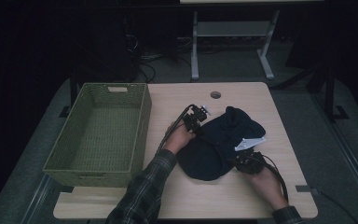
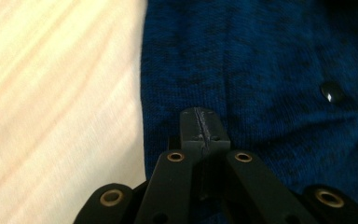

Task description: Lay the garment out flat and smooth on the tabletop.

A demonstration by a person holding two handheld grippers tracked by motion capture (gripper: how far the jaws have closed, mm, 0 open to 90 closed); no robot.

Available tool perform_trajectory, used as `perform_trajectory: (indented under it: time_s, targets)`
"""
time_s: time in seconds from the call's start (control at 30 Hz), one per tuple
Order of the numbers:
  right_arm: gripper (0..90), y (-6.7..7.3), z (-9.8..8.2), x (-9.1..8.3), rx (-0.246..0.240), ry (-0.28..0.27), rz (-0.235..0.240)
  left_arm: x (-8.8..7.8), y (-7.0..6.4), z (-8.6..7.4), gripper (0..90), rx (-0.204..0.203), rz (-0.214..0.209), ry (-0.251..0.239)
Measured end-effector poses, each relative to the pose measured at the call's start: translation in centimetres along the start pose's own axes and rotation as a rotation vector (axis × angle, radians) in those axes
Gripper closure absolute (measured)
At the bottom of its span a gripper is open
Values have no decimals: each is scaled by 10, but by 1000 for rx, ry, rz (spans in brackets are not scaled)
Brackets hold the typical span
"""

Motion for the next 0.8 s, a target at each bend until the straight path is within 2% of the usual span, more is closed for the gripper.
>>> perform_trajectory:
  time_s: [0.07,0.27,0.43,0.47,0.57,0.63,0.67,0.8]
  targets:
    - [899,-3,-1,-2,3,7,-7,-4,-5,-6,900,-11,2,2]
    - [900,-14,-3,-6,19,9,-36,-17,-16,-23,900,-2,-9,22]
    - [900,-18,-4,-7,26,10,-49,-24,-25,-35,900,-13,-29,6]
    - [900,-19,-3,-7,24,9,-52,-26,-26,-38,900,-2,-35,13]
    - [900,-21,-3,-6,24,4,-55,-31,-31,-45,900,-3,-47,9]
    - [899,-22,-2,-5,27,-1,-54,-34,-34,-50,900,-9,-56,4]
    - [900,-23,-2,-5,29,-4,-54,-35,-36,-52,900,-26,-62,-8]
    - [899,-24,-2,-4,31,-11,-50,-40,-43,-62,900,-29,-83,-18]
Point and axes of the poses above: each handheld gripper's, and its own axes: x roughly forward along the jaws, z roughly out of its top, y roughly to its left, the point moved 3 cm from there along x, roughly forward along the jaws, and after that the axes turned 9 degrees about -y, right-handed, at the moved point
